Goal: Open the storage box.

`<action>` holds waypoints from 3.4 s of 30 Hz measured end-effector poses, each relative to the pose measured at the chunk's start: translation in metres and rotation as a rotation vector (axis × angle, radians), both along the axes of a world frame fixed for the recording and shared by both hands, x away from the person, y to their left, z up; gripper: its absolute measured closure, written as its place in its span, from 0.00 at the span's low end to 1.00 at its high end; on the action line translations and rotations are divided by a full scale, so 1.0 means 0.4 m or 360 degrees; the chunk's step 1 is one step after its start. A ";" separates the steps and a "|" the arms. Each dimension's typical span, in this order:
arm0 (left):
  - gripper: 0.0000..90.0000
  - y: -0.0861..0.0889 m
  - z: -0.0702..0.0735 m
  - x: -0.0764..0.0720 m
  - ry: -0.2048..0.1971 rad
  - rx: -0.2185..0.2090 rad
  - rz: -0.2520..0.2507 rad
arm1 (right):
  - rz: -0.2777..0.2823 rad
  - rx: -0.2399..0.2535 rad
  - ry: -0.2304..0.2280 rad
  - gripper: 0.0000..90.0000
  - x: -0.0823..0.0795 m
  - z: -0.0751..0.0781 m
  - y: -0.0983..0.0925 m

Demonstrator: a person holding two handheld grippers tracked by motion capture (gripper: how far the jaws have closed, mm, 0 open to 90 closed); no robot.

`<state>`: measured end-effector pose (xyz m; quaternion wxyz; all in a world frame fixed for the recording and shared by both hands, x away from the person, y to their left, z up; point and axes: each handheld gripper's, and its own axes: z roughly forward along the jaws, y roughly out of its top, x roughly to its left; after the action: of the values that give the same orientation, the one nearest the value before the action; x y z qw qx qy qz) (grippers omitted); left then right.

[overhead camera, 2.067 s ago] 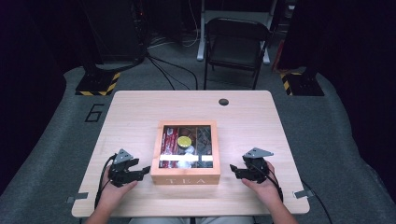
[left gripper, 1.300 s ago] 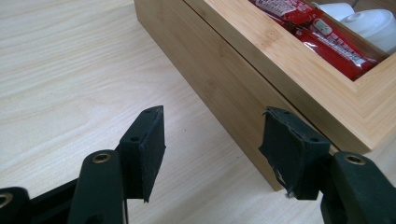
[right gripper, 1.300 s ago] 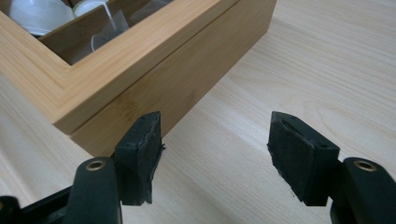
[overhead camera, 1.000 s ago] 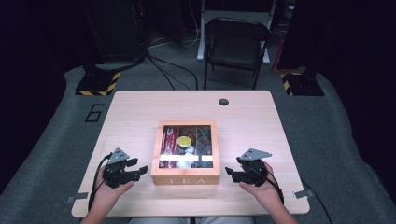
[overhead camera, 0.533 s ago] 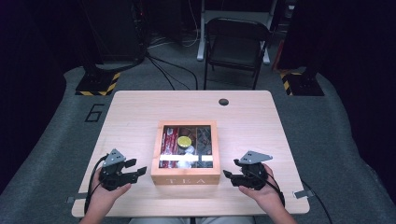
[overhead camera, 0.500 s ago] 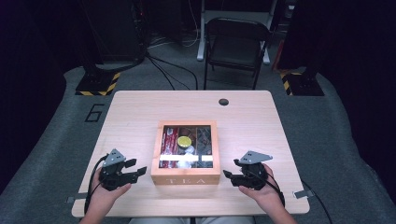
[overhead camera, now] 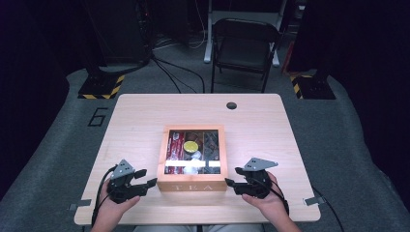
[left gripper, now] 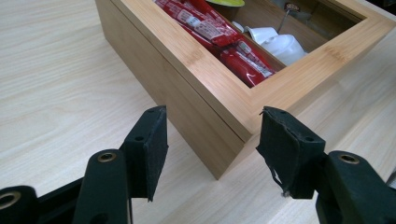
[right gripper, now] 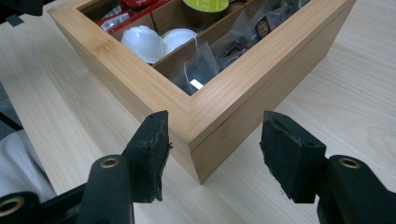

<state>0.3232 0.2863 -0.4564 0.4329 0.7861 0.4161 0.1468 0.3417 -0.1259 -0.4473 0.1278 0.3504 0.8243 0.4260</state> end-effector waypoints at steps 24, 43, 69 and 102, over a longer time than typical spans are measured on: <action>0.54 -0.030 -0.044 -0.006 0.0017 0.0050 -0.0114 | 0.0038 -0.0055 0.0012 0.53 -0.013 -0.063 0.028; 0.60 -0.050 -0.050 -0.002 -0.0006 0.0078 -0.0113 | 0.0052 -0.0057 0.0023 0.61 -0.006 -0.070 0.037; 0.60 -0.060 -0.037 -0.007 -0.0033 0.0084 -0.0092 | 0.0022 0.0023 0.0019 0.61 -0.011 -0.054 0.033; 0.52 -0.070 0.060 0.023 -0.0042 0.0039 -0.0050 | -0.0026 0.0061 -0.0071 0.56 0.009 0.036 0.041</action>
<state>0.3325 0.2584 -0.4324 0.4309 0.7958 0.3960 0.1555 0.3455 -0.1094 -0.4328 0.1430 0.3499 0.8100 0.4483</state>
